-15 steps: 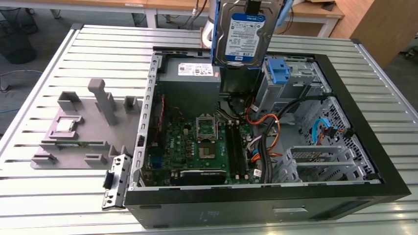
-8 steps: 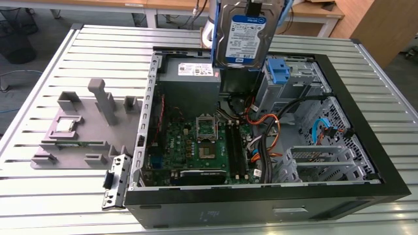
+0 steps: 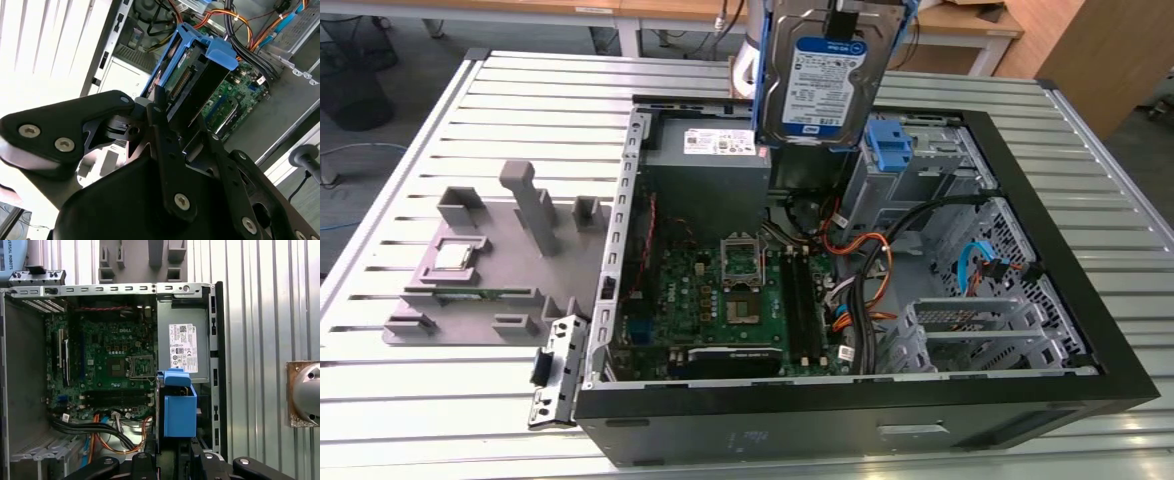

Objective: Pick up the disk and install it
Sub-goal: 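Pick up the disk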

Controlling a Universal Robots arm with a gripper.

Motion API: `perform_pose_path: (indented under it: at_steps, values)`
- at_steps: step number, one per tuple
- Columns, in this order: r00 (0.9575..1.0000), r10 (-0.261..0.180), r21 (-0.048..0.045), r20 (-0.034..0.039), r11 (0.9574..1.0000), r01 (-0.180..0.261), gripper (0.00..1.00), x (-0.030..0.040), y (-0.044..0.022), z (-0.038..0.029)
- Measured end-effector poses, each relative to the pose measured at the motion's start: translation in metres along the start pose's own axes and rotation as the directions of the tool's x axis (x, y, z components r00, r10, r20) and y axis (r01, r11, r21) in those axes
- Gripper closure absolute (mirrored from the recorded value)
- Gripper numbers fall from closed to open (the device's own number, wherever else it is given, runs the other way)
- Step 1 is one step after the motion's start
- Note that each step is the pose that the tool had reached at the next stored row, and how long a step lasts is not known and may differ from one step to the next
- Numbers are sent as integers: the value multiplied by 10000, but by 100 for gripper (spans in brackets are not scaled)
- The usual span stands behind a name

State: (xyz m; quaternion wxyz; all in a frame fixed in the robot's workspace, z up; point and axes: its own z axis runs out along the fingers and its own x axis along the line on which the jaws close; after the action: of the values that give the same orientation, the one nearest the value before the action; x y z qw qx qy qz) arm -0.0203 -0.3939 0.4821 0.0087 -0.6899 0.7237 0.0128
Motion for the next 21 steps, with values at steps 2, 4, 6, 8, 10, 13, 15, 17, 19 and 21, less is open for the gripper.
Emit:
perform_pose_path:
  at_steps: [2, 4, 6, 8, 10, 13, 15, 17, 19, 21]
  values:
    - [10000, 0, 0, -2, 10000, 0, 65, 25, -2, -1]
    - [10000, 0, 0, -5, 10000, 0, 65, 51, -5, -2]
    - [10000, 0, 0, -7, 10000, 0, 65, 79, -8, -3]
    - [10000, 0, 0, -9, 10000, 0, 65, 107, -10, -3]
    - [10000, 0, 1, -11, 10000, 0, 65, 137, -13, -4]
    - [10000, 0, 1, -13, 10000, 0, 65, 184, -17, -6]
    - [10000, 0, 0, -14, 10000, 0, 65, 215, -20, -7]
    - [10000, 0, 1, -14, 10000, 0, 65, 246, -22, -8]
    - [10000, 0, 1, -16, 10000, 0, 65, 278, -25, -9]
    - [10000, 0, 1, -16, 10000, 0, 65, 310, -28, -10]
